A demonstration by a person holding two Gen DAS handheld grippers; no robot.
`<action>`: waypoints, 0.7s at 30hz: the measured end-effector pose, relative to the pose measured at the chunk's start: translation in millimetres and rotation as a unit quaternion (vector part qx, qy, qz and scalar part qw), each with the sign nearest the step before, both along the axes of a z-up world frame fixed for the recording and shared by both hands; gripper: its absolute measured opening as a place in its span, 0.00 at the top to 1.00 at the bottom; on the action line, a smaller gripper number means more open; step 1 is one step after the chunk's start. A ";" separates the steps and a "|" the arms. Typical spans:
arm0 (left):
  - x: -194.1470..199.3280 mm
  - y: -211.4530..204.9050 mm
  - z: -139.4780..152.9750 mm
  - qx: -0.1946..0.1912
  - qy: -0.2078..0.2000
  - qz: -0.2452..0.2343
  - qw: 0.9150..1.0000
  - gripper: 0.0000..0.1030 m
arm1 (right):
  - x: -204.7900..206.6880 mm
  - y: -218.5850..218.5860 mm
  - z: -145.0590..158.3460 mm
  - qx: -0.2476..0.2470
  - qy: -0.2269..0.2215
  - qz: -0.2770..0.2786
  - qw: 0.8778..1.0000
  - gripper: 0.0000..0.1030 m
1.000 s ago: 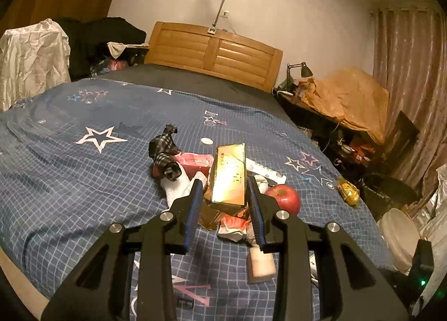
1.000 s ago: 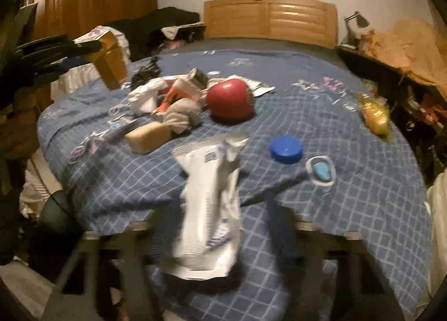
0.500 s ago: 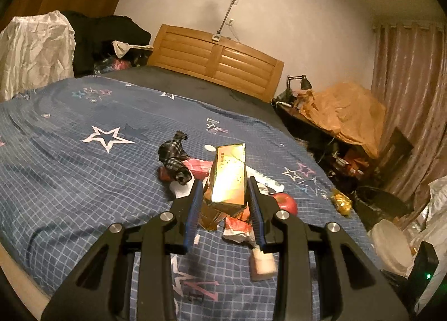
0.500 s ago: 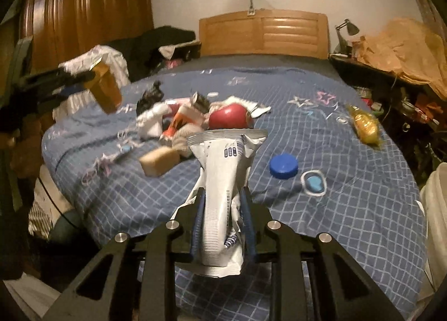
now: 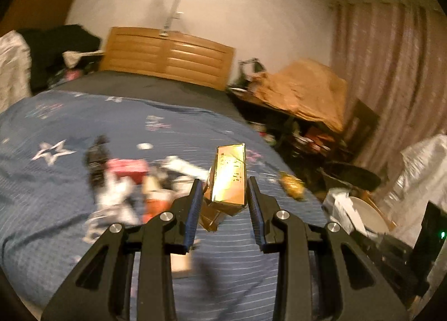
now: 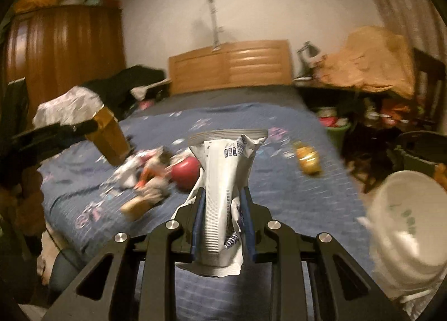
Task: Collect trash
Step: 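Carry the gold box and white wrapper over the white bucket with both tools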
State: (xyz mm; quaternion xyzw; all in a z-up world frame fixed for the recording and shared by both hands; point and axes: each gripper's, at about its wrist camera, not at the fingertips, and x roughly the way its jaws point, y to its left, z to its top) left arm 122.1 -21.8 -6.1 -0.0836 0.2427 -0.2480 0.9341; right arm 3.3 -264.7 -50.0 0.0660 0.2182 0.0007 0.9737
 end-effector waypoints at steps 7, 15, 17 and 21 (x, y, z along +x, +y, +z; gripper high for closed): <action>0.5 -110.9 22.5 0.001 -0.024 -0.102 0.994 0.70 | -52.1 -105.9 35.5 -0.014 -0.017 -0.128 0.992 0.74; -4.1 -255.4 24.4 0.000 -0.016 -0.213 0.977 0.69 | -110.7 -226.5 46.8 -0.006 -0.003 -0.236 0.972 0.74; -4.3 -294.2 19.1 0.007 -0.010 -0.239 0.971 0.69 | -121.1 -250.9 45.2 -0.001 0.003 -0.249 0.969 0.74; -10.3 -353.6 3.8 0.028 -0.006 -0.273 0.961 0.69 | -129.4 -299.1 38.2 0.022 0.018 -0.263 0.964 0.74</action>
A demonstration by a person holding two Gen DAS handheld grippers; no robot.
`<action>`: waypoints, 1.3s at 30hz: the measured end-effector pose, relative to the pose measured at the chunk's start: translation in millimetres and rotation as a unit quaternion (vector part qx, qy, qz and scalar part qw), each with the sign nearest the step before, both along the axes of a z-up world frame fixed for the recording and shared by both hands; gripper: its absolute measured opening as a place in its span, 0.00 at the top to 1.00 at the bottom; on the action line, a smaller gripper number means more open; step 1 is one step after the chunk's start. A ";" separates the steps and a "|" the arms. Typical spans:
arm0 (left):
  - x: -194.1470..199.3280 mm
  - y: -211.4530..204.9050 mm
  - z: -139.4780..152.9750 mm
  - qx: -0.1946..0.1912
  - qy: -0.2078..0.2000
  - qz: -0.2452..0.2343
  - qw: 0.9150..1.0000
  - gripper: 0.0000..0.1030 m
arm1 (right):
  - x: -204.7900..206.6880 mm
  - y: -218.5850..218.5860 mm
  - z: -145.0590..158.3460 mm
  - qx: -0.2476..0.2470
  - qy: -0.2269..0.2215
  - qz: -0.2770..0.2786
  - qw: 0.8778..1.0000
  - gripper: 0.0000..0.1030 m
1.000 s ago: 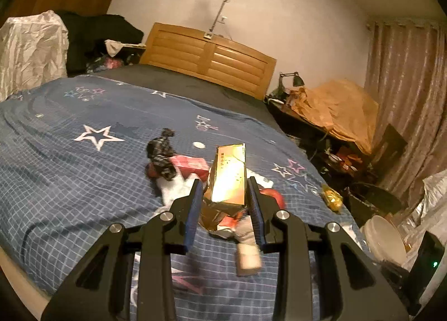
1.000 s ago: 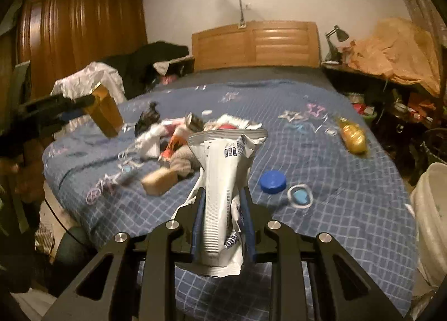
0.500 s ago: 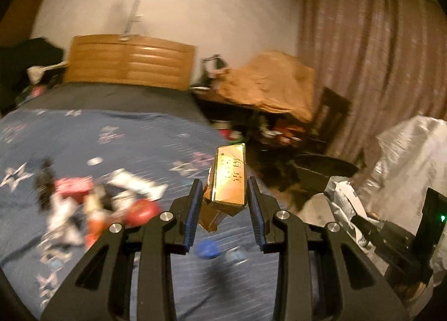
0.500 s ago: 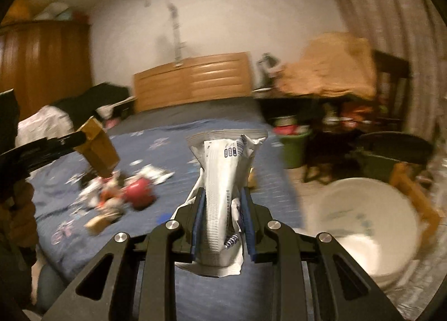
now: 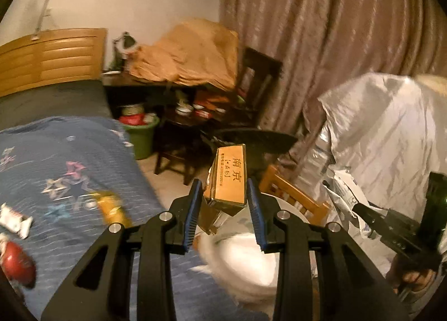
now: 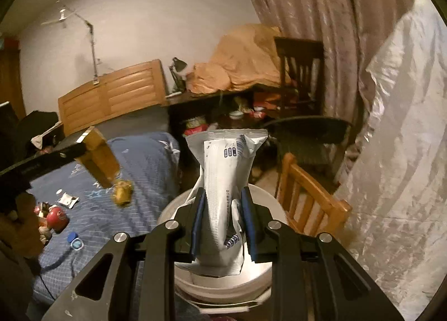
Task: Collect trash
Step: 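Carry the gold box and white wrapper over the white bucket with both tools, then open both tools to drop the box and wrapper into the bucket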
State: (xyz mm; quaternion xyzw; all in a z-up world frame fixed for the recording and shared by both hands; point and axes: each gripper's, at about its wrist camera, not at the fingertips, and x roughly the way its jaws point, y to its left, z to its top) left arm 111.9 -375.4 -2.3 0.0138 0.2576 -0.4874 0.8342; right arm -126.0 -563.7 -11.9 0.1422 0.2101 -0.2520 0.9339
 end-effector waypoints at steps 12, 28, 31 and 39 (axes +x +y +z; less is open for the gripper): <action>-13.9 -95.9 -55.9 0.086 0.005 -0.058 0.995 0.68 | 18.9 -39.5 -36.5 0.048 0.040 0.003 0.998 0.74; -5.2 -105.6 -71.3 0.112 -0.005 -0.051 0.992 0.63 | 58.6 -47.5 -62.3 0.063 0.063 0.020 0.996 0.72; -1.9 -105.1 -72.8 0.113 0.000 -0.039 0.993 0.41 | 61.1 -49.6 -67.0 0.058 0.065 0.004 0.996 0.53; -3.5 -96.0 -67.8 0.112 -0.028 -0.018 0.993 0.41 | 58.8 -50.1 -71.0 0.064 0.055 -0.002 0.996 0.52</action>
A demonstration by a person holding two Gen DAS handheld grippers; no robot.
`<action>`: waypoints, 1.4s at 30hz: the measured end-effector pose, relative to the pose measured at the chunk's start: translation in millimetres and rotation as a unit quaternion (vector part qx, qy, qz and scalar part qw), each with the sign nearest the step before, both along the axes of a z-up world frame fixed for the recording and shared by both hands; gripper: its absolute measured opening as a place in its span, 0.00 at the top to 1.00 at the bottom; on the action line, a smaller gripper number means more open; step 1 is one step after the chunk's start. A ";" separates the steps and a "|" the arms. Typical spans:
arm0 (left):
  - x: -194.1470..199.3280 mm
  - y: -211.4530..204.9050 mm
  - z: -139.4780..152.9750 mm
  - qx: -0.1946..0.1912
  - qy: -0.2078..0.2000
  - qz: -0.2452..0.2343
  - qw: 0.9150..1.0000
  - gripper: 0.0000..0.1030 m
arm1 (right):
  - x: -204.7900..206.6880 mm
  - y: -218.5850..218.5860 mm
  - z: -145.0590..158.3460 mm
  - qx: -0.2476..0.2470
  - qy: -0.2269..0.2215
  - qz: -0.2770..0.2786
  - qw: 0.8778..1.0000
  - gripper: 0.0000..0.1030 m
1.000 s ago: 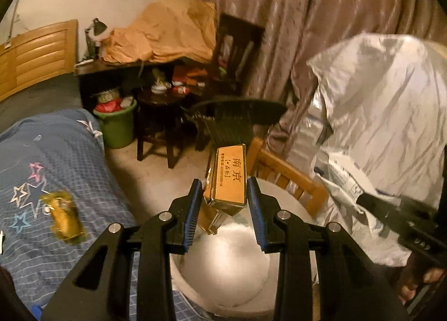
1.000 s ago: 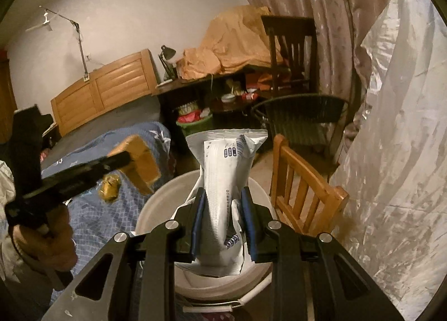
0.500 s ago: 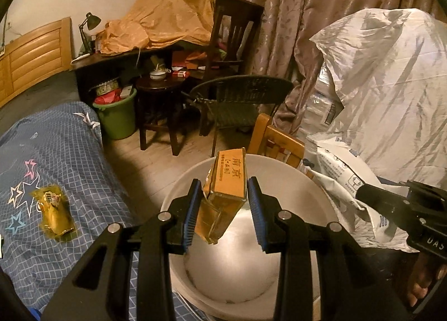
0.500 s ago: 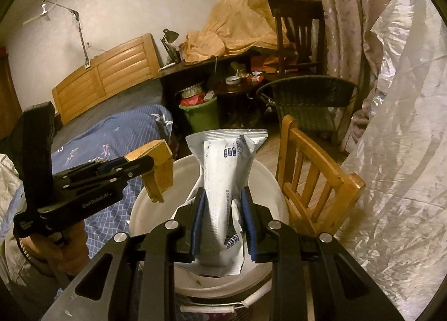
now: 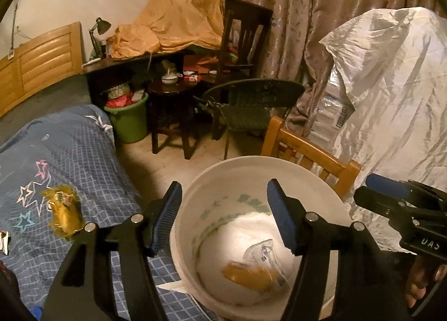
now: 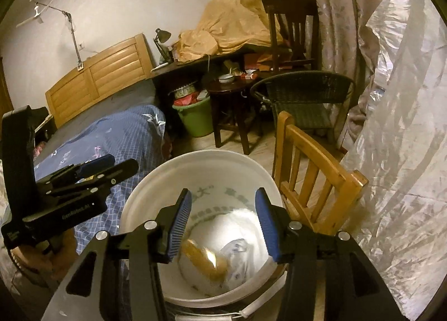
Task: Collect trash
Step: 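Open both tools to drop the box and wrapper into the bucket, then move both open tools back over the bed clutter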
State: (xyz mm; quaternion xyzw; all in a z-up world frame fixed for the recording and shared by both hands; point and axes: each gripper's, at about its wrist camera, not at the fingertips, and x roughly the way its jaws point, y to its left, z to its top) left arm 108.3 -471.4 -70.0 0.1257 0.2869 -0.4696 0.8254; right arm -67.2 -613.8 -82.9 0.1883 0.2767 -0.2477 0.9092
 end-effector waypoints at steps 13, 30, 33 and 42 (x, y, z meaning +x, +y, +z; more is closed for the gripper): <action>-16.3 73.6 8.9 -0.002 -0.116 0.123 0.986 0.22 | -18.2 71.6 22.6 -0.092 -0.065 -0.012 0.994 0.49; -6.6 257.7 51.7 -0.058 -0.166 0.315 0.933 0.07 | 4.8 260.1 29.0 -0.213 -0.160 0.023 0.964 0.22; 2.3 292.7 53.2 -0.063 -0.157 0.348 0.922 0.06 | 19.8 291.7 28.8 -0.207 -0.159 0.047 0.964 0.21; 29.0 416.4 36.7 -0.069 -0.103 0.458 0.880 0.06 | 82.7 402.7 21.2 -0.198 -0.131 0.156 0.959 0.16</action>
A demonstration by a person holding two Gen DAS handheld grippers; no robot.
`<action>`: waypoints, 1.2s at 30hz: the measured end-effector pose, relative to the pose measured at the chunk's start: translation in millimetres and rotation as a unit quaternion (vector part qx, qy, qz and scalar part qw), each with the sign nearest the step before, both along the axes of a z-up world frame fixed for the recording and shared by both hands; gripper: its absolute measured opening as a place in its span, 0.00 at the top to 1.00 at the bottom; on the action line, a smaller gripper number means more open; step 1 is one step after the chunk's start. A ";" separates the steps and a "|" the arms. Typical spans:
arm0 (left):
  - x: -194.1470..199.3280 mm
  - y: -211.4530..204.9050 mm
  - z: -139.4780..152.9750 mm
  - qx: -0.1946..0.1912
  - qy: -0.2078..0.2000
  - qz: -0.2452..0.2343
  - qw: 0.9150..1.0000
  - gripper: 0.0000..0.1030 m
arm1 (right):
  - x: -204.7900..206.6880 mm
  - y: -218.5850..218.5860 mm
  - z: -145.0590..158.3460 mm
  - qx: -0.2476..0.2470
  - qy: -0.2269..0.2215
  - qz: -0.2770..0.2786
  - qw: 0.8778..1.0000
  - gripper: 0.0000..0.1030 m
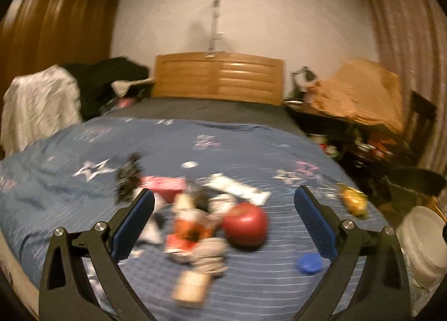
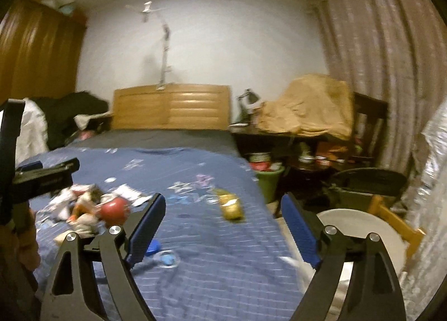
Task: Collect trash
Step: 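Move both open tools back over the bed clutter, then grasp the white cloth strip with the left tool while the right tool grasps the paper cup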
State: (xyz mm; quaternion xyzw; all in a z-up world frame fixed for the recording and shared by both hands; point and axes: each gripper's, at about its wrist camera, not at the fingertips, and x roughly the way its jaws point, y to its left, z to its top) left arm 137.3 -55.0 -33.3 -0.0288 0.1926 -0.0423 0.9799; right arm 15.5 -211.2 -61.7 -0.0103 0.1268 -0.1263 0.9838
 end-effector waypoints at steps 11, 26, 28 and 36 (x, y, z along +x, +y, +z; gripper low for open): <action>21.6 159.8 -47.9 -0.080 0.089 0.090 0.989 0.07 | 84.8 91.3 -26.3 0.032 0.090 0.134 0.986 0.15; 67.6 145.5 -57.8 -0.047 0.112 -0.038 0.992 0.24 | 127.5 93.6 -51.0 0.100 0.148 0.154 0.972 0.15; 76.9 137.9 -60.6 -0.056 0.123 -0.050 0.990 0.27 | 126.3 89.9 -49.7 0.101 0.147 0.152 0.972 0.15; 83.1 138.6 -60.1 -0.058 0.121 -0.054 0.990 0.28 | 126.0 85.0 -53.4 0.109 0.156 0.156 0.969 0.15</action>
